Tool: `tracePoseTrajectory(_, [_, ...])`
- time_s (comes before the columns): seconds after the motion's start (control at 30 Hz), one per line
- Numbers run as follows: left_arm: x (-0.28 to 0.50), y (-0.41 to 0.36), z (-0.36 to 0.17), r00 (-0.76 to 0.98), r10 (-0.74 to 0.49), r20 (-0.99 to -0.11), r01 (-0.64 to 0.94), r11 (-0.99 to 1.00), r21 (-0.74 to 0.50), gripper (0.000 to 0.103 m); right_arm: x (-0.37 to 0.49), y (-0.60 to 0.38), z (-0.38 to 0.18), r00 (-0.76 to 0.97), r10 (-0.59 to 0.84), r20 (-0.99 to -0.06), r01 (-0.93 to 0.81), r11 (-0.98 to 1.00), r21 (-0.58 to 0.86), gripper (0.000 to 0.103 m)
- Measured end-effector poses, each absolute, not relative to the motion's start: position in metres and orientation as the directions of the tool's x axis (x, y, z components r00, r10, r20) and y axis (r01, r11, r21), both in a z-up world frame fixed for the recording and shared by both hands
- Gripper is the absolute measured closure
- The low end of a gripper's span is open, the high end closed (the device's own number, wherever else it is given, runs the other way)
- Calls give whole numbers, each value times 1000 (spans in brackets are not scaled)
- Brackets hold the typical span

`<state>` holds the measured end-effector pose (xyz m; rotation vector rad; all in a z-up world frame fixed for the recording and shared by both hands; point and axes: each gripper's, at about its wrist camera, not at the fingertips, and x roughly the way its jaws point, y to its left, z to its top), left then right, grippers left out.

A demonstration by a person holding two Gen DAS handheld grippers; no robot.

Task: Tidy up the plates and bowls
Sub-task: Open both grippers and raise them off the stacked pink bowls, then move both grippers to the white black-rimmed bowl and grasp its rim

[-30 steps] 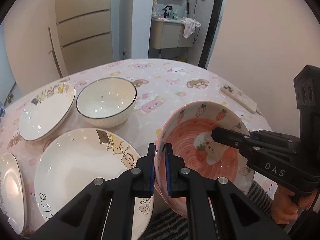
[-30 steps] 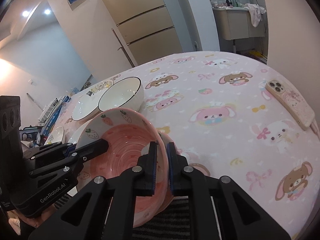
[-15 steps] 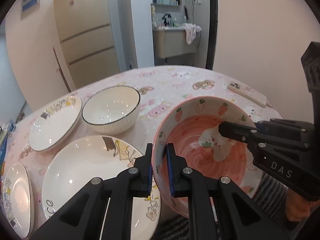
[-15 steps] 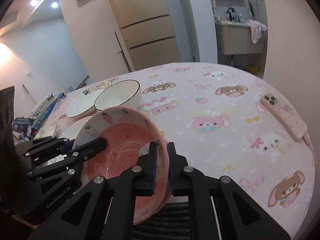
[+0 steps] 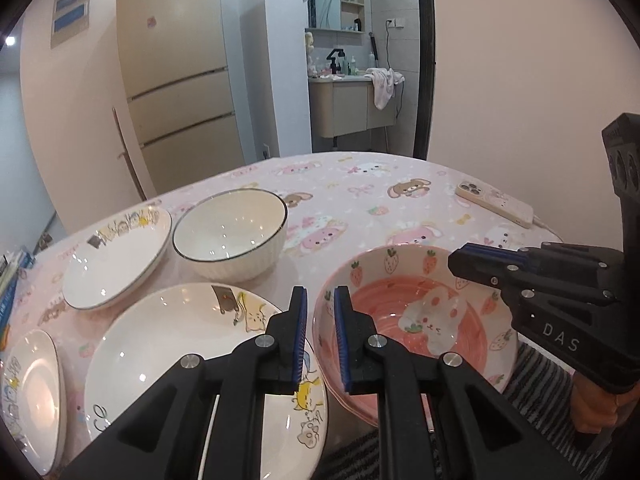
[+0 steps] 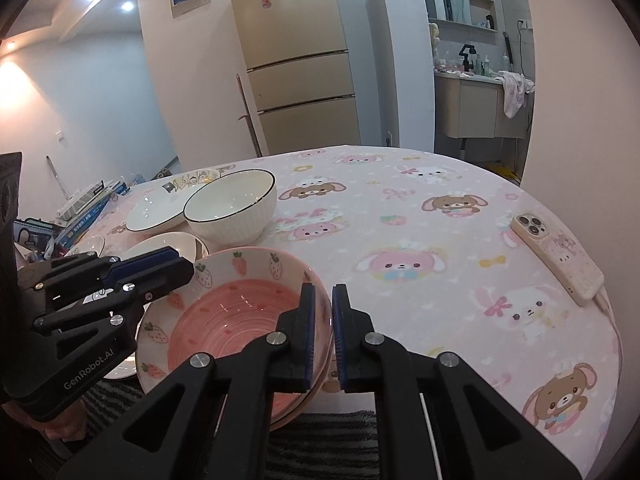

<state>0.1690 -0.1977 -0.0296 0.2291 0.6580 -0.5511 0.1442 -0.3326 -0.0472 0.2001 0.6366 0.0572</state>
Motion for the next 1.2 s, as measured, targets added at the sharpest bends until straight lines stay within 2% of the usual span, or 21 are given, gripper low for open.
tracePoseTrajectory(0.17, [165, -188, -13, 674, -424, -605, 542, 840, 15, 88, 140, -333, -39, 817, 101, -567, 12, 981, 192, 95])
tracePoseTrajectory(0.33, [151, -164, 25, 735, -445, -511, 519, 855, 2, 88, 132, -335, -12, 850, 97, -518, -2, 983, 181, 95])
tracePoseTrajectory(0.57, [129, -122, 74, 824, -407, -394, 457, 889, 37, 86, 125, -324, 36, 896, 135, -424, -63, 982, 179, 95])
tracePoseTrajectory(0.6, [128, -117, 80, 831, -402, -384, 450, 892, 40, 82, 124, -321, 43, 899, 143, -413, -74, 981, 180, 95])
tracePoseTrajectory(0.63, [126, -111, 86, 841, -394, -370, 438, 898, 41, 62, 124, -318, 49, 902, 154, -403, -85, 979, 183, 94])
tracePoseTrajectory(0.67, [124, -106, 91, 853, -383, -354, 424, 905, 43, 30, 125, -316, 56, 905, 166, -392, -98, 977, 187, 93])
tracePoseTrajectory(0.7, [121, -99, 98, 872, -370, -321, 403, 914, 42, 21, 125, -314, 62, 907, 178, -381, -110, 975, 193, 89])
tracePoseTrajectory(0.77, [118, -90, 105, 890, -355, -287, 383, 923, 44, 18, 125, -310, 74, 912, 203, -357, -136, 970, 202, 81])
tracePoseTrajectory(0.83, [120, -84, 113, 897, -348, -273, 371, 928, 36, 18, 124, -305, 86, 919, 223, -324, -161, 965, 206, 69])
tracePoseTrajectory(1.0, [129, -75, 134, 919, -328, -218, 342, 939, 27, 11, 131, -299, 117, 937, 231, -261, -182, 963, 198, 51])
tracePoseTrajectory(1.03, [132, -76, 139, 926, -321, -199, 333, 942, 28, 3, 134, -298, 123, 938, 237, -255, -189, 962, 198, 50])
tracePoseTrajectory(1.07, [133, -75, 144, 930, -319, -182, 328, 944, 25, 0, 139, -297, 130, 939, 238, -248, -191, 961, 201, 50])
tracePoseTrajectory(1.2, [154, -76, 163, 950, -275, -149, 276, 961, -16, 0, 156, -299, 150, 944, 246, -221, -200, 957, 211, 48])
